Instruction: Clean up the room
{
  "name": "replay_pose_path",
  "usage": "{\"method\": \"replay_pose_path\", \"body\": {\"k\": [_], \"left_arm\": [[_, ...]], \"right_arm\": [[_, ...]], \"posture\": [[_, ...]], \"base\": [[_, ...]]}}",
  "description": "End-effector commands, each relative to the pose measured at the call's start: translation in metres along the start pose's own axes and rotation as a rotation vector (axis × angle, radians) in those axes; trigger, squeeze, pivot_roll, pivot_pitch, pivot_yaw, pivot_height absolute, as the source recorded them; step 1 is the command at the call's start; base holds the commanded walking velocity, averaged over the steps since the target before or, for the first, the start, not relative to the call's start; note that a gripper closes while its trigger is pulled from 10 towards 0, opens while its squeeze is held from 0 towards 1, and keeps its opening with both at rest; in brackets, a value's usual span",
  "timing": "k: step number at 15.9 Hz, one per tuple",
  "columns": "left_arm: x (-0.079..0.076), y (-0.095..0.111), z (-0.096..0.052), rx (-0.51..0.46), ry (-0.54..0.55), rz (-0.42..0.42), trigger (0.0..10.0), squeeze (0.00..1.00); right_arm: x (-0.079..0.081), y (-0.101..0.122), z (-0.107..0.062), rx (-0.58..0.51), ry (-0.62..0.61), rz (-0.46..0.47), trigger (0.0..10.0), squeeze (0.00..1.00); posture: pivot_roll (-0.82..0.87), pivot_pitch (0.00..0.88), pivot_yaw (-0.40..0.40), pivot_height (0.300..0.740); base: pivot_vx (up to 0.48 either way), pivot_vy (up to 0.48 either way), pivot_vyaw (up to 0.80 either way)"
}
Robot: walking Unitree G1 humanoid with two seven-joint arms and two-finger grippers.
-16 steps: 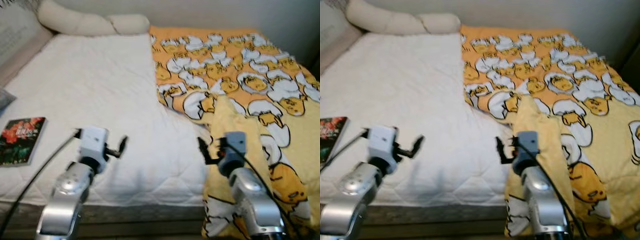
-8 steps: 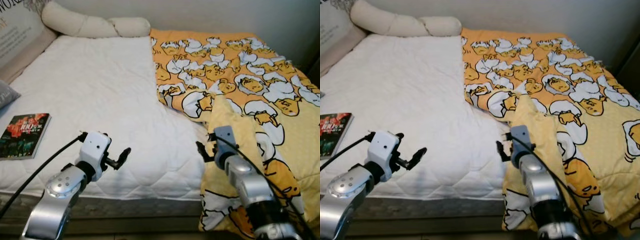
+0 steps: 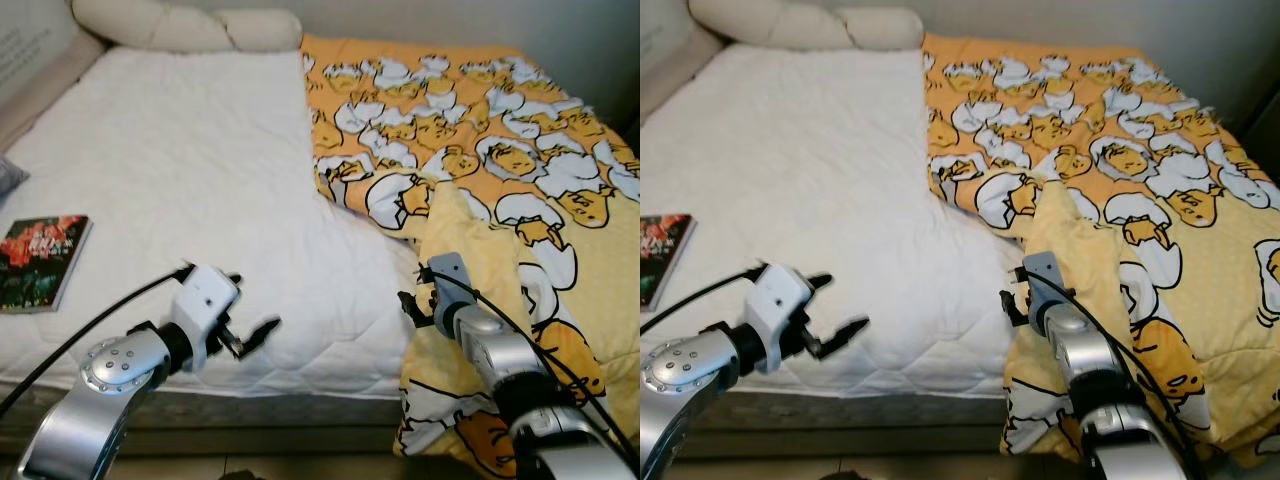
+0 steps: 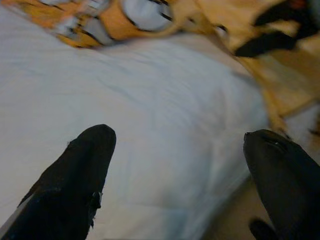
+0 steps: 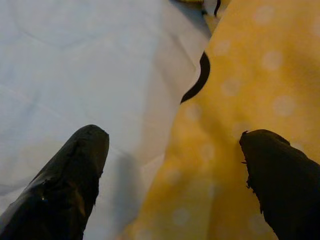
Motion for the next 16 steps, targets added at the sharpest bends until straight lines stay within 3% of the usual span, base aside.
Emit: {"method": "replay_pose_path", "body": {"k": [1,2,5,6,7,8,9,16], "left_arm": [[-0.005,0.006,-0.002,-0.007,-0.041,0.017,10.0,0.00],[-0.010,0.005,-0.005,0.007,-0.078,0.025,10.0,0.00],[-0.020,0.007,-0.014,0.027,-0.145,0.040,10.0,0.00],[-0.024,0.008,-0.016,0.032,-0.171,0.043,10.0,0.00],[-0.027,0.011,-0.018,0.032,-0.193,0.049,10.0,0.00],[-0.029,0.012,-0.019,0.032,-0.202,0.051,10.0,0.00],[-0.030,0.014,-0.020,0.031,-0.206,0.051,10.0,0.00],[-0.035,0.020,-0.022,0.027,-0.223,0.045,10.0,0.00]], "right_arm": [[-0.004,-0.005,0.001,0.022,-0.014,-0.033,10.0,1.00],[-0.003,-0.011,0.004,0.047,-0.020,-0.033,10.0,0.00],[-0.001,-0.022,0.006,0.098,-0.026,-0.020,10.0,0.00],[0.000,-0.028,0.007,0.118,-0.033,-0.025,4.8,0.00],[0.000,-0.031,0.007,0.127,-0.045,-0.039,1.6,0.00],[0.000,-0.032,0.007,0.127,-0.047,-0.039,1.6,0.00],[0.001,-0.033,0.007,0.128,-0.048,-0.037,0.0,0.00],[-0.001,-0.032,0.008,0.102,-0.047,-0.031,0.0,0.00]], "posture": [[0.09,0.135,-0.052,0.740],[0.10,0.156,-0.047,0.740],[0.12,0.206,-0.039,0.740],[0.13,0.221,-0.038,0.740],[0.14,0.230,-0.035,0.740],[0.15,0.232,-0.034,0.740],[0.15,0.235,-0.032,0.740],[0.14,0.218,-0.027,0.740]], "base": [[0.000,0.000,0.00],[0.000,0.000,0.00],[0.000,0.000,0.00],[0.000,0.000,0.00],[0.000,0.000,0.00],[0.000,0.000,0.00],[0.000,0.000,0.00],[0.000,0.000,0.00]]}}
Point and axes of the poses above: a point about 5 cm out from each wrist's last joint towards the gripper, its own z axis pointing out of the wrist towards the gripper, its own y axis along the axis of the wrist's last joint, x = y × z, the point moved 2 cm from there along z, pointing out of the wrist towards the gripper, and after that the axes turned 8 degrees about z, right-handed, at the moved point
